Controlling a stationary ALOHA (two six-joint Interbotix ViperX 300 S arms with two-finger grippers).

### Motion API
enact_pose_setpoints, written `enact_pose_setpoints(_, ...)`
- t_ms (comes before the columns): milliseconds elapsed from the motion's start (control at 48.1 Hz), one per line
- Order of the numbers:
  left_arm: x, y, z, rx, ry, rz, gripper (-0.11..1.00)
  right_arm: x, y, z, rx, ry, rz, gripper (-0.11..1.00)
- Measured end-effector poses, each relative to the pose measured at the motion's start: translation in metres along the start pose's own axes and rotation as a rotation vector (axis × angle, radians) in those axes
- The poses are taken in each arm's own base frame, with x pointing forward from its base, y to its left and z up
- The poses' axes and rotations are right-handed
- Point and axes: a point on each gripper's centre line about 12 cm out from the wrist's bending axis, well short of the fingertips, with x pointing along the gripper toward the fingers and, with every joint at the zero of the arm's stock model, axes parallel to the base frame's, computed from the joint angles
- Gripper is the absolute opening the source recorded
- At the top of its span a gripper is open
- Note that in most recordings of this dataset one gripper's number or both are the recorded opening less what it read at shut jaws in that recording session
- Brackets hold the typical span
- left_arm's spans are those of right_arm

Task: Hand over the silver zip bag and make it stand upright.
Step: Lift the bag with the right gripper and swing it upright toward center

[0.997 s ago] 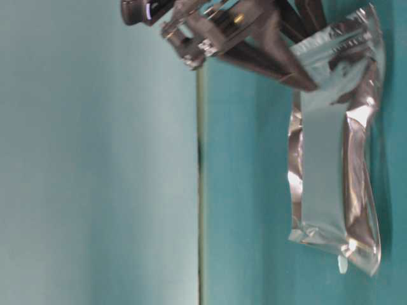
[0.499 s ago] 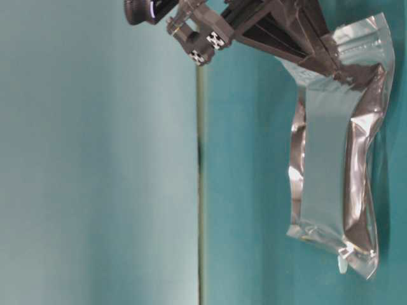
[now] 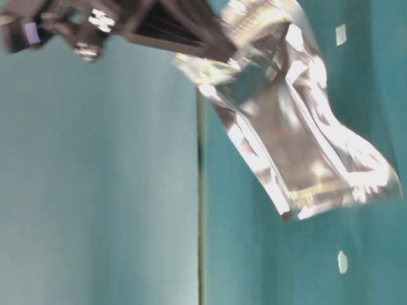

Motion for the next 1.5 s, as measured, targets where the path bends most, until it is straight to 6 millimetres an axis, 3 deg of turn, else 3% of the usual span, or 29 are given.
enact_pose_setpoints(353,0.000,0.007,0.000,-0.011,0.001,0.030,-0.06,-0.022,0.027,0.022,-0.217,0.077,-0.086,-0.01)
enact_pose_setpoints(873,0.000,0.008,0.000,-0.012,0.001,0.034,-0.06,-0.021,0.054,0.046,-0.518,0.297,-0.239,-0.01)
enact_pose_setpoints(1496,0.000,0.009,0.000,-0.033,0.000,0.036,-0.06,-0.022,0.093,0.062,-0.784,0.424,-0.245,-0.01)
